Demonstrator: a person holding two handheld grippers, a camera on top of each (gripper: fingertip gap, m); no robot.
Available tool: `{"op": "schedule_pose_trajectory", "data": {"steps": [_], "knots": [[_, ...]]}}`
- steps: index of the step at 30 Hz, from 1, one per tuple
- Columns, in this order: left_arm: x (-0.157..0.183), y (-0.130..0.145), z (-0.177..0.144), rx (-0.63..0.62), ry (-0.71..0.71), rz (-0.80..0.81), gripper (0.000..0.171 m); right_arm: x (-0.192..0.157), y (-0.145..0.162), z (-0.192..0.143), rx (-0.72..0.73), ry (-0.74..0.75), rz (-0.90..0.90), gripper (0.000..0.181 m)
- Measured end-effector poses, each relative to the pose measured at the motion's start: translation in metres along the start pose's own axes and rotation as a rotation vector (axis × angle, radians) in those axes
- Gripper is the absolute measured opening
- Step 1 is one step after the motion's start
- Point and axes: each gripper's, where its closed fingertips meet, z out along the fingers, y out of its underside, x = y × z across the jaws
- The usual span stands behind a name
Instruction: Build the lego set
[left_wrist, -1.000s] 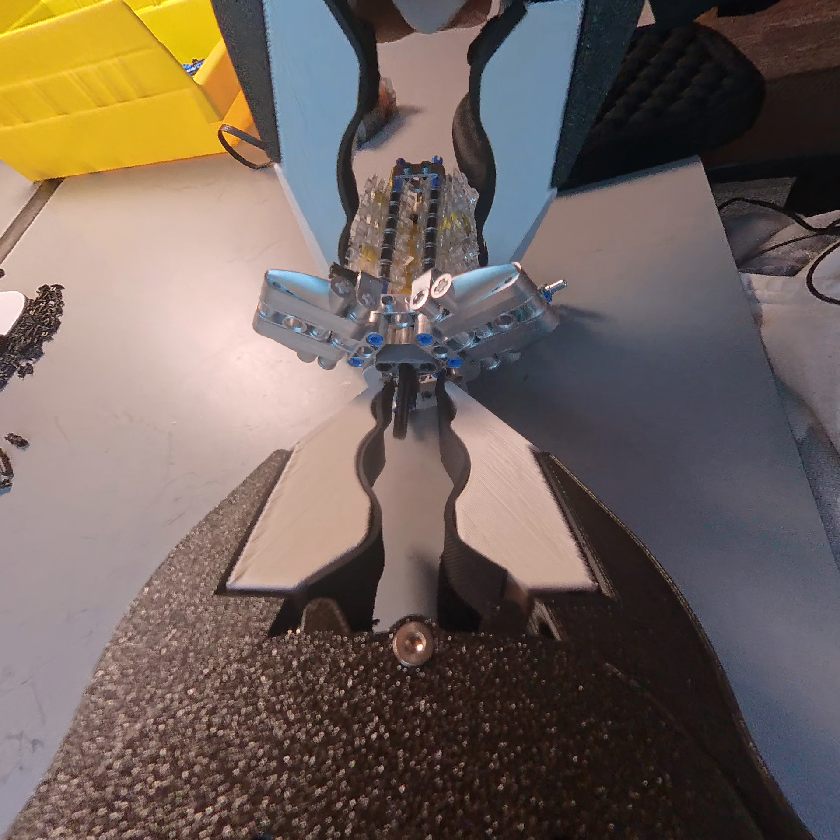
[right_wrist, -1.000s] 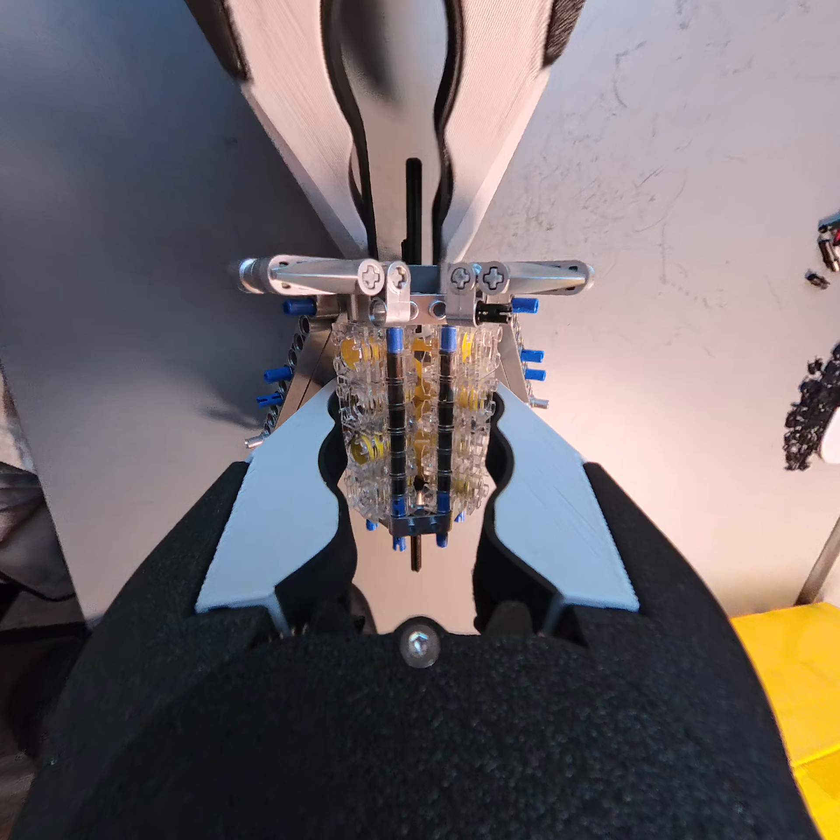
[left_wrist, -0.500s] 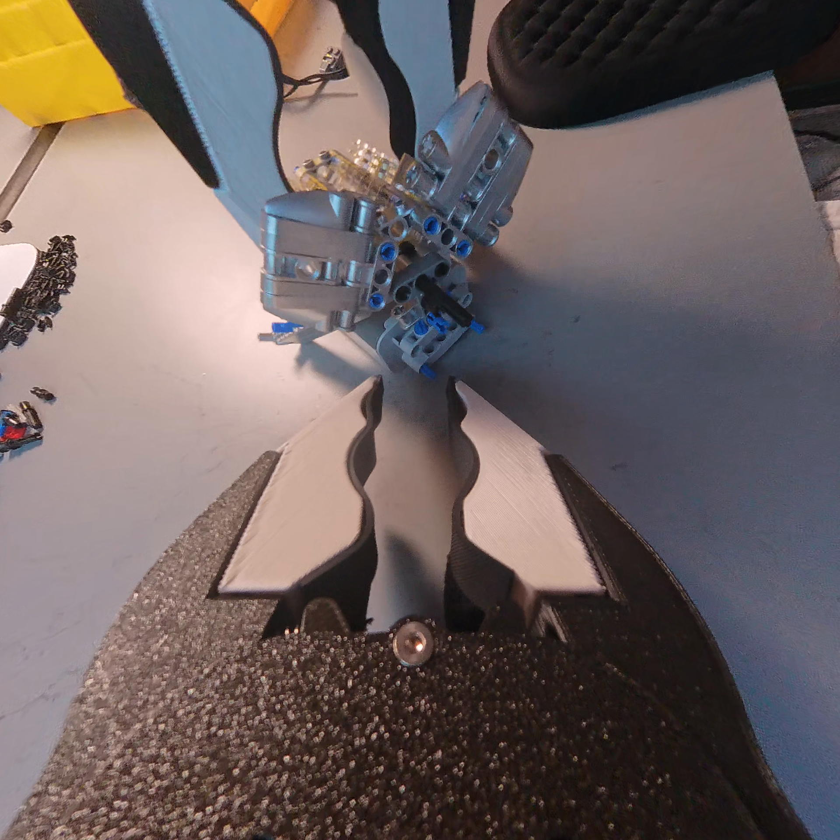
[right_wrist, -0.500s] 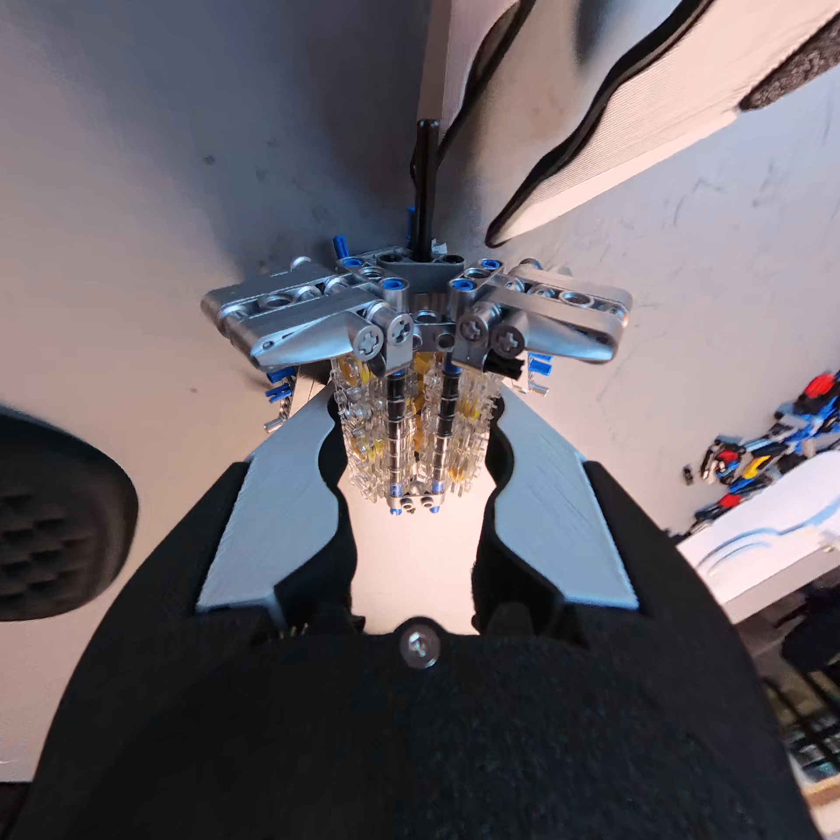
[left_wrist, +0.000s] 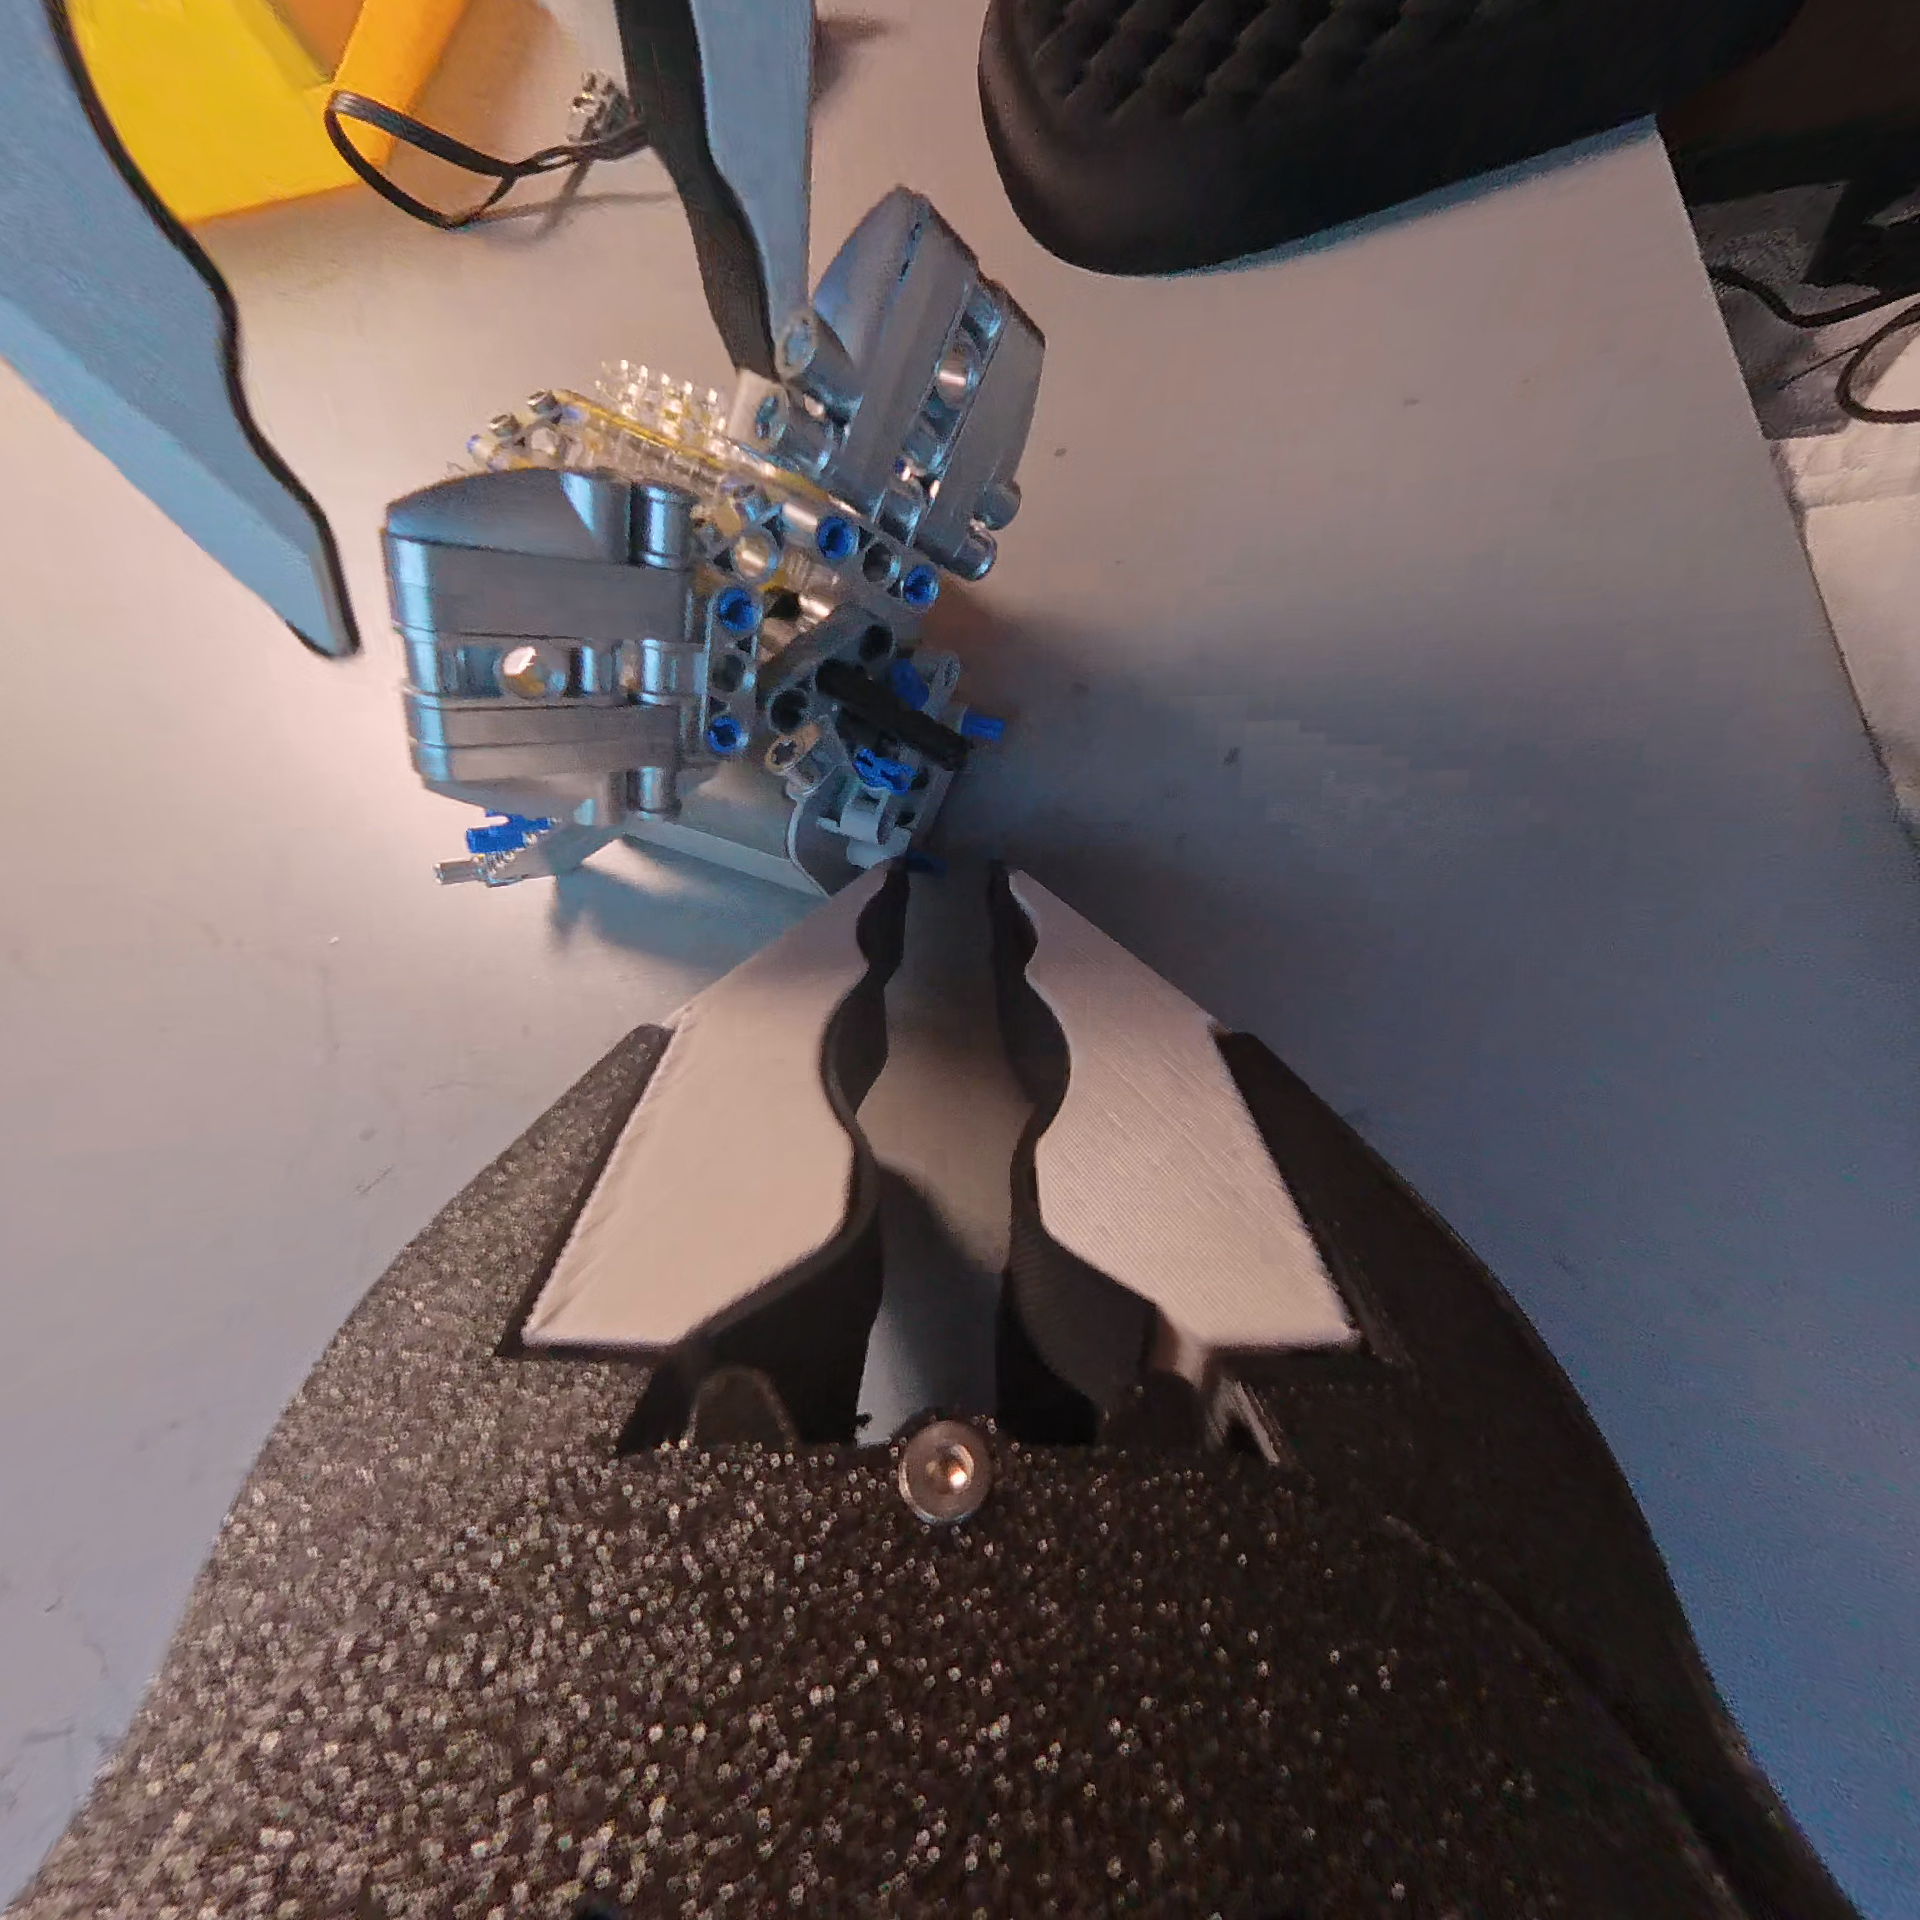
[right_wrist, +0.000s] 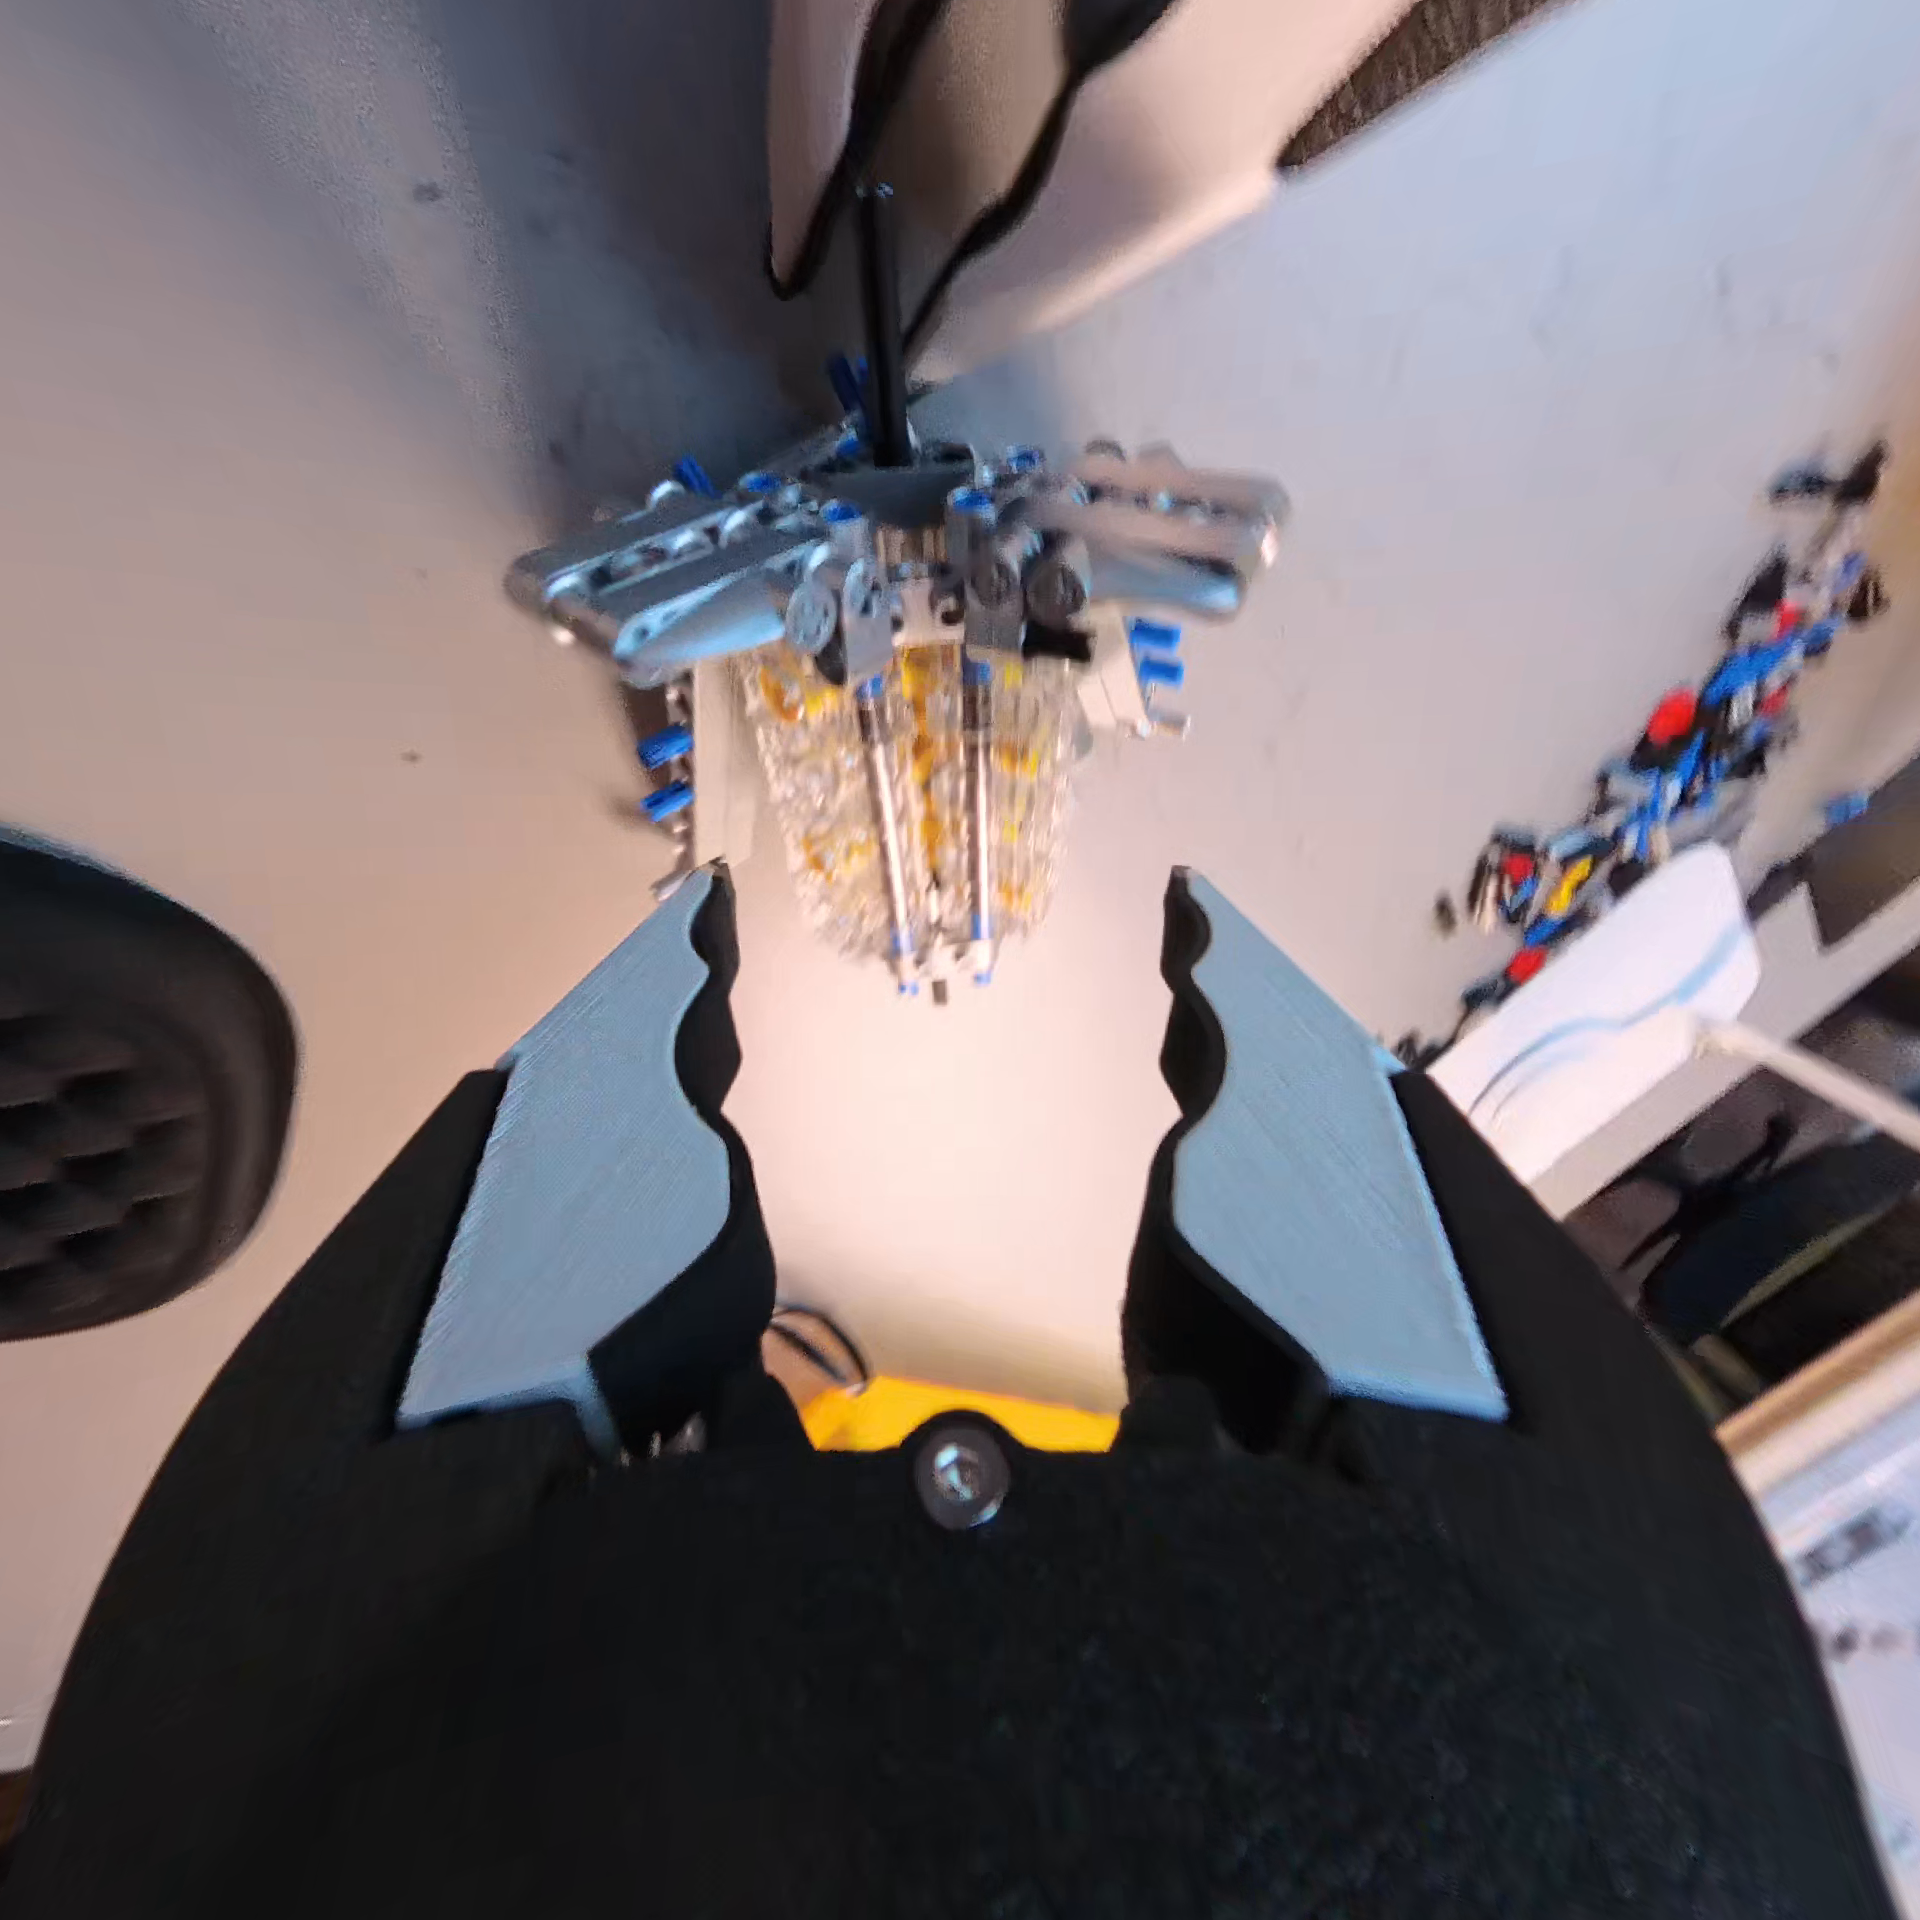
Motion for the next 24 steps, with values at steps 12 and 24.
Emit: {"op": "schedule_pose_trajectory", "data": {"steps": [12,24], "knots": [[-0.063,0.004,-0.048,0.114,-0.238,-0.097,0.017,-0.048,-0.053,-0.024,0.365,0.406,1.398,0.051],[-0.041,-0.025,-0.003,0.145,-0.031,0.169,0.048,-0.047,-0.044,0.031,0.268,0.373,1.330,0.031]]}}
